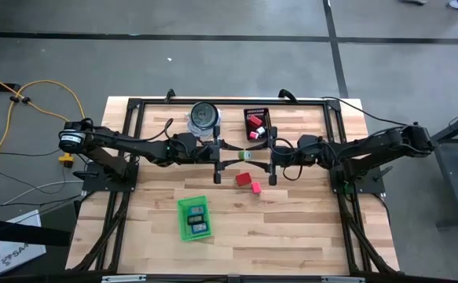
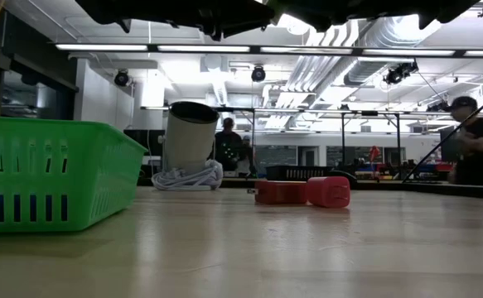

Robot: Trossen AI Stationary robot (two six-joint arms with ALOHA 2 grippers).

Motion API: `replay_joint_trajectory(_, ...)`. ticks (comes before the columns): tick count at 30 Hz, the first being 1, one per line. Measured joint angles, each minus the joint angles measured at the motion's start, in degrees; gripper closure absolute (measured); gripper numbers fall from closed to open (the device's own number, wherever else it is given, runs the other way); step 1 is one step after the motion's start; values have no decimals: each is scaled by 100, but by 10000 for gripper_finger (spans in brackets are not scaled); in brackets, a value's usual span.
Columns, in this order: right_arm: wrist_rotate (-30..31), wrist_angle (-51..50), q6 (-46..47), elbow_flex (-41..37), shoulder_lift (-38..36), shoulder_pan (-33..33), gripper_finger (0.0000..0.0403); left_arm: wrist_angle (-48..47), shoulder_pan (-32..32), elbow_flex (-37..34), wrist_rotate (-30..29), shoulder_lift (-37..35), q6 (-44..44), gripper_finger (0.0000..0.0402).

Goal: Pick & Place Office items
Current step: Put the green charger adapter into the black bin

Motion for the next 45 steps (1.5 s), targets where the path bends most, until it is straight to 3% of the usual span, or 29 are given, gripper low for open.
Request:
replay_joint_trajectory(10,2,-2,-6,0,-2,-1,281,4,-1,0,2,0,-4,270)
replay_joint_trajectory(16,2,-2,-6,0,-2,-1,281,7,0,0,24,0,-4,269)
replay_joint_trajectory(35,4,-15,12,0,-2,1,290,24,0,0,29,0,66,156)
replay_joint_trajectory(45,17,-22,60,0,-2,1,291,9,-41,0,29,0,66,144)
